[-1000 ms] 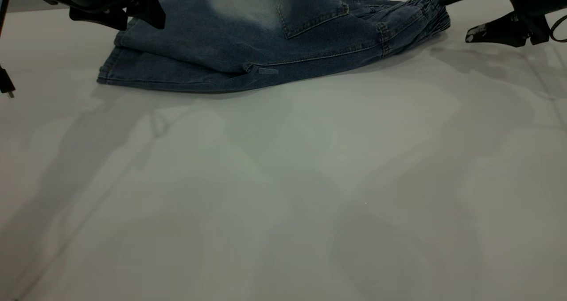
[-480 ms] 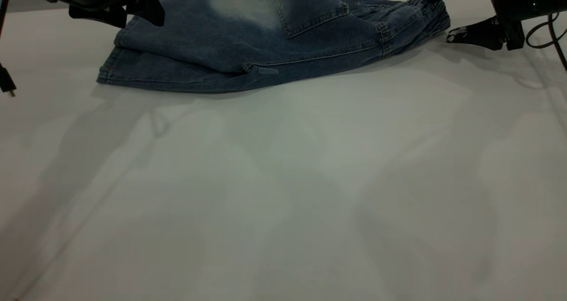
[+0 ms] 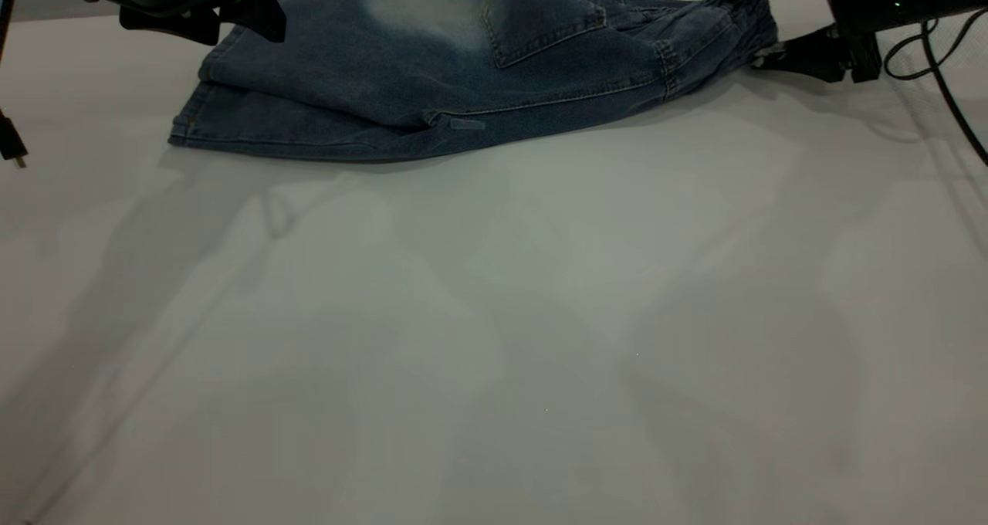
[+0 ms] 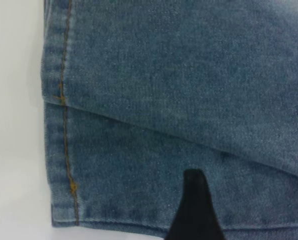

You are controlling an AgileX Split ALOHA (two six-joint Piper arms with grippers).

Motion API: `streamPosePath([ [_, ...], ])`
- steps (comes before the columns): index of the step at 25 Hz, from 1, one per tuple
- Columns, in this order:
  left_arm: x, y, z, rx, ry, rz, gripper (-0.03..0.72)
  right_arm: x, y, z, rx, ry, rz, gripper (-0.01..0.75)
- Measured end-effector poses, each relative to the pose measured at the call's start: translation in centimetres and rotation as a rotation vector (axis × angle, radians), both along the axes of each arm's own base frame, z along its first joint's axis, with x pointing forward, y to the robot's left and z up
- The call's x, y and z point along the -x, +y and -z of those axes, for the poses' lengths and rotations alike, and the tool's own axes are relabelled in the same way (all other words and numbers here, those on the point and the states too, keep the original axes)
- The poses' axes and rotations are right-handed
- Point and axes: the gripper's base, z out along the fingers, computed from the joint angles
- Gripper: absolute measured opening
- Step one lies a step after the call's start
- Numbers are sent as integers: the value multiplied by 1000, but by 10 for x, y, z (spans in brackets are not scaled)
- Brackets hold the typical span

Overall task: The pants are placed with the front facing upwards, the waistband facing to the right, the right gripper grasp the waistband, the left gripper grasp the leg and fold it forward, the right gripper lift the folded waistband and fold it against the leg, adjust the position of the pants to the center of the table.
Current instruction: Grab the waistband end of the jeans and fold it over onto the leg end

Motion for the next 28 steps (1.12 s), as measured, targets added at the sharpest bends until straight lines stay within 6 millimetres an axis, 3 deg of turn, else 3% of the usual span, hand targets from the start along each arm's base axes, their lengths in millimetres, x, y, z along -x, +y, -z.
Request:
streamPosePath([
  [6, 0, 0, 0, -1, 0, 1, 481, 0, 3, 12, -9, 38, 7, 570],
  [9, 0, 0, 0, -1, 0, 1, 481, 0, 2, 14, 0, 45, 19, 531],
  [12, 0, 0, 0, -1, 0, 1, 481, -1, 1, 16, 17, 47, 25, 447],
  [21, -3, -1, -4, 3, -9, 3, 481, 1, 1, 17, 49, 10, -13, 67],
  [28, -22, -10, -35, 32, -12, 71, 481, -1, 1, 2, 81, -39, -55, 62],
])
